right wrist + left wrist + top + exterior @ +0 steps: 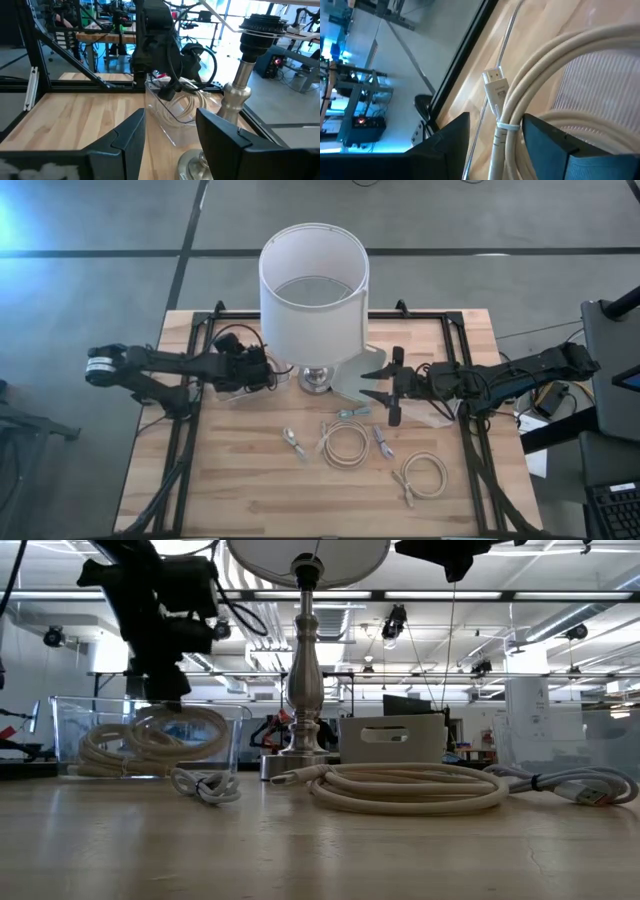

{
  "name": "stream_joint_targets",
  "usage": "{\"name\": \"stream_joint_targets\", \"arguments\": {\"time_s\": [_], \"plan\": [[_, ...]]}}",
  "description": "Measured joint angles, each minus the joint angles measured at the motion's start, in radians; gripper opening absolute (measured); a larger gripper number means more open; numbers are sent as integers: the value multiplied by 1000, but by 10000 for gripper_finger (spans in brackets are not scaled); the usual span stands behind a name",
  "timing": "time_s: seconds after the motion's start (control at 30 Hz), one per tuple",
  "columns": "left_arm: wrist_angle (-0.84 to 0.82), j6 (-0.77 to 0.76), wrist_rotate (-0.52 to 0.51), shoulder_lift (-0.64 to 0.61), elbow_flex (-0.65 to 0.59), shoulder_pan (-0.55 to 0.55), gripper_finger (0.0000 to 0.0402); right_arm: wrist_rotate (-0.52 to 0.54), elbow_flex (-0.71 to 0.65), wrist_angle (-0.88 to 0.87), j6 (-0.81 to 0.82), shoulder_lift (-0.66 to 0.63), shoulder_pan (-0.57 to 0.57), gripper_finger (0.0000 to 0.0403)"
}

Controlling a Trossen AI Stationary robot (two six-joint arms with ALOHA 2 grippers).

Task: Pick & Place USB Port
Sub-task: Put the light brown HDMI cable into the left transparent bin, then put the light brown HDMI cable into the right transparent bin

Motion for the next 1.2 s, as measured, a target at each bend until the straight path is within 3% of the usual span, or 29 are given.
{"name": "stream_joint_targets", "arguments": {"time_s": [0.53, 0.93, 1.1, 1.2], "plan": [[0, 31, -1, 0, 169, -177, 186, -1, 1, -62, 77, 0, 0, 169], [92, 13, 103, 0, 204, -369, 186, -2, 1, -114, 105, 1, 0, 169], [141, 15, 107, 0, 203, -416, 186, -27, 1, -165, 130, 1, 0, 169], [168, 17, 173, 0, 203, -423, 186, -64, 1, -208, 165, 1, 0, 169]]}}
